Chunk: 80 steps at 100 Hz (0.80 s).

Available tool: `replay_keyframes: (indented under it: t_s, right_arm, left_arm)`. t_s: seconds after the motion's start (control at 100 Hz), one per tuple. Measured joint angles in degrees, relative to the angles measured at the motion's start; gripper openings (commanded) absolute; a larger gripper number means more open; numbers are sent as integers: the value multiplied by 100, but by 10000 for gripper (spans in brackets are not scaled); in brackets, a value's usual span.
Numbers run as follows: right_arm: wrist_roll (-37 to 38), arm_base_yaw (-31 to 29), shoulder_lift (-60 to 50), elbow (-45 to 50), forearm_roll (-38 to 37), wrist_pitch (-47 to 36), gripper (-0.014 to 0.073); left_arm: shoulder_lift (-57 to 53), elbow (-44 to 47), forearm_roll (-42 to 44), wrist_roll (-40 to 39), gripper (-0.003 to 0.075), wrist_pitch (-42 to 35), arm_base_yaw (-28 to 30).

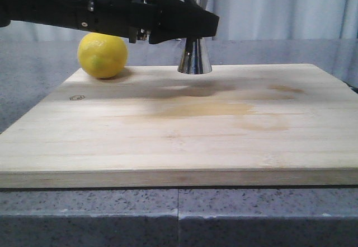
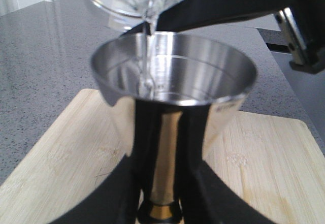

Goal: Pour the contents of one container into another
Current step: 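Tilt the beaker with the right gripper, pouring liquid into the jigger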

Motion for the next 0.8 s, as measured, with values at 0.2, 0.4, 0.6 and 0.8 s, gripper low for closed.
replay_keyframes:
  t_s: [0.2, 0.4, 0.6, 0.8]
  right_arm:
    - [-119, 37, 0, 0, -27, 0, 280]
    - [-156, 232, 0, 0, -195, 26, 280]
    - [-156, 234, 0, 0, -244, 114, 280]
    - [-159, 210, 0, 0, -244, 135, 280]
  left_arm:
    - [0, 0, 0, 0, 134, 0, 0]
    - [0, 0, 0, 0, 134, 0, 0]
    - [0, 0, 0, 0, 134, 0, 0]
    - [0, 0, 0, 0, 134, 0, 0]
